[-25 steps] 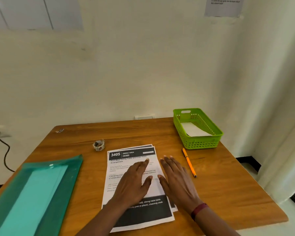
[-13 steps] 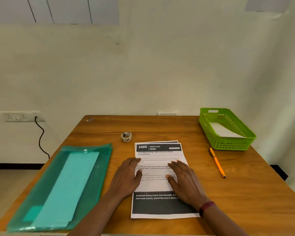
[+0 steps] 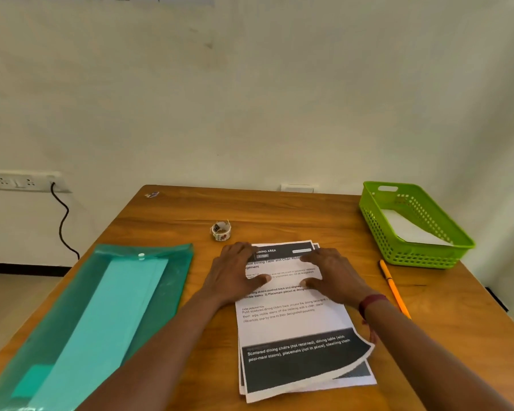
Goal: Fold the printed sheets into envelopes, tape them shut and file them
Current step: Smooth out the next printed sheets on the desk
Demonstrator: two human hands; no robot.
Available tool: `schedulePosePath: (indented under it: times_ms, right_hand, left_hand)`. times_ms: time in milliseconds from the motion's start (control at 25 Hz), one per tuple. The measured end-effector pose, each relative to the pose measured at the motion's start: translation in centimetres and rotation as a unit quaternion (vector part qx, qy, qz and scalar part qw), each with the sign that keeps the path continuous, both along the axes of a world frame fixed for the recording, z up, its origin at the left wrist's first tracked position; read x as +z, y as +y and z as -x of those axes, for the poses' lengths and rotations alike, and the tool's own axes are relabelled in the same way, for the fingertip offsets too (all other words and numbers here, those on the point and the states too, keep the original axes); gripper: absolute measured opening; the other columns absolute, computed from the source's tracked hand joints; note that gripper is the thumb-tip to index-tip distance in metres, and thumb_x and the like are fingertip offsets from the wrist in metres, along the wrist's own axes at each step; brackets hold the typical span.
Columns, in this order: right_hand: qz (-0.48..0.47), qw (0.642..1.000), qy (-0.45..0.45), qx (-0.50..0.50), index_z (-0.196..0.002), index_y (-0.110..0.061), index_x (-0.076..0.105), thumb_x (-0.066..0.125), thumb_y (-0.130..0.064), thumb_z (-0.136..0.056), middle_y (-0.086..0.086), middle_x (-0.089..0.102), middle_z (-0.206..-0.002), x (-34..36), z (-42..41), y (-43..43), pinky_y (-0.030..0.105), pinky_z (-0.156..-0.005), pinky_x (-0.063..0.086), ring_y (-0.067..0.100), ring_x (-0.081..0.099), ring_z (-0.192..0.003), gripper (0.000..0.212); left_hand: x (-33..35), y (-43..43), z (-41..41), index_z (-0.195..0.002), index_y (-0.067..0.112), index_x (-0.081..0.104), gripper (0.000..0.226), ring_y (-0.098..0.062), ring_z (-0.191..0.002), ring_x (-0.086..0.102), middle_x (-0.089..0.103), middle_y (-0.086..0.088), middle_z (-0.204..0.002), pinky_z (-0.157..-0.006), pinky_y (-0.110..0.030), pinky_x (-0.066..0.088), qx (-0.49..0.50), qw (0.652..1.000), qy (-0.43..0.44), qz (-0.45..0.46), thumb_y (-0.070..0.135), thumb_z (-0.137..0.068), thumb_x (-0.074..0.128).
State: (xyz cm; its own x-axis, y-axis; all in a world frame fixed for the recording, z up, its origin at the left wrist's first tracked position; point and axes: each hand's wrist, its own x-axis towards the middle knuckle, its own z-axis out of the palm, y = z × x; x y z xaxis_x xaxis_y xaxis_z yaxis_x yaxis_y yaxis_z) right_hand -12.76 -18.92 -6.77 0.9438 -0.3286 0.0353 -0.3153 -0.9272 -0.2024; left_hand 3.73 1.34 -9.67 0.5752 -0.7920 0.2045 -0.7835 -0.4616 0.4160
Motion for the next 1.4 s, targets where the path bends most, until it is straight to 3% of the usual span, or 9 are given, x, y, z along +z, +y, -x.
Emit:
schedulePosePath:
  times_ms: [200, 400, 560, 720, 960, 1200, 1400]
  right_hand:
    - [-0.009, 0.991, 0.133, 0.018, -0.152, -0.028, 0.021, 0.074, -0.064, -0.070, 0.003, 0.024, -0.159, 0.4, -1.0, -0.9, 0.052, -0.113, 0.026, 0.029, 0.018, -0.145, 0.104]
    - [-0.044, 0.990, 0.123, 0.045, -0.154, -0.024, 0.016, 0.066, -0.062, -0.081, 0.001, 0.014, -0.163, -0.7, 0.4, -0.4, 0.047, -0.118, 0.022, 0.023, 0.013, -0.148, 0.096]
    - [-0.049, 0.991, 0.119, 0.046, -0.155, -0.023, 0.018, 0.063, -0.058, -0.085, 0.004, 0.012, -0.163, -0.6, 0.9, 0.1, 0.043, -0.119, 0.021, 0.024, 0.014, -0.149, 0.089]
    - [-0.053, 0.992, 0.108, 0.022, -0.155, -0.026, 0.014, 0.078, -0.051, -0.074, 0.003, 0.007, -0.164, 0.1, 0.0, 0.5, 0.051, -0.118, 0.022, 0.027, 0.008, -0.149, 0.106]
    - [0.018, 0.992, 0.127, 0.011, -0.152, -0.028, -0.016, 0.085, -0.050, -0.064, 0.008, -0.016, -0.162, 0.6, -1.8, 0.7, 0.063, -0.115, 0.005, 0.036, -0.019, -0.146, 0.136]
    - [0.073, 0.990, 0.117, 0.017, -0.151, -0.023, -0.021, 0.084, -0.058, -0.060, 0.014, -0.004, -0.163, 0.9, -2.0, 1.0, 0.063, -0.115, 0.004, 0.040, -0.016, -0.146, 0.143]
    - [0.101, 0.990, 0.102, 0.017, -0.149, -0.021, -0.027, 0.081, -0.065, -0.059, 0.016, -0.006, -0.162, 0.9, -1.7, 1.0, 0.060, -0.115, -0.001, 0.040, -0.019, -0.146, 0.147]
  left_hand:
    - [0.3, -1.1, -1.2, -0.153, 0.031, 0.017, 0.104, -0.024, -0.145, 0.016, 0.021, 0.000, -0.159, -0.110, -0.055, 0.029, 0.021, 0.993, 0.010, -0.117, 0.072, -0.071, 0.067]
    - [0.6, -1.6, -1.5, -0.155, 0.031, 0.006, 0.110, -0.028, -0.149, 0.007, 0.011, -0.001, -0.164, -0.113, -0.058, 0.020, 0.015, 0.985, 0.028, -0.171, 0.072, -0.073, 0.066]
    - [1.0, -1.7, -1.2, -0.154, 0.029, 0.013, 0.108, -0.028, -0.147, 0.013, 0.019, -0.003, -0.160, -0.111, -0.058, 0.024, 0.023, 0.986, 0.030, -0.162, 0.069, -0.071, 0.070]
    - [1.3, -1.7, -0.7, -0.152, 0.031, 0.019, 0.108, -0.030, -0.141, 0.017, 0.023, -0.007, -0.151, -0.108, -0.055, 0.031, 0.044, 0.988, 0.000, -0.145, 0.068, -0.067, 0.075]
    - [1.9, -2.1, 0.2, -0.150, 0.031, 0.018, 0.111, -0.030, -0.134, 0.026, 0.029, -0.009, -0.141, -0.103, -0.052, 0.035, 0.061, 0.986, -0.054, -0.146, 0.068, -0.064, 0.076]
    - [2.3, -2.3, 1.4, -0.151, 0.032, 0.011, 0.117, -0.030, -0.133, 0.033, 0.034, -0.008, -0.140, -0.099, -0.061, 0.036, 0.090, 0.985, -0.045, -0.138, 0.061, -0.063, 0.081]
    - [2.9, -2.2, 2.2, -0.137, 0.030, 0.034, 0.099, -0.025, -0.118, 0.047, 0.045, -0.003, -0.128, -0.094, -0.055, 0.038, 0.100, 0.980, -0.130, -0.113, 0.066, -0.058, 0.081]
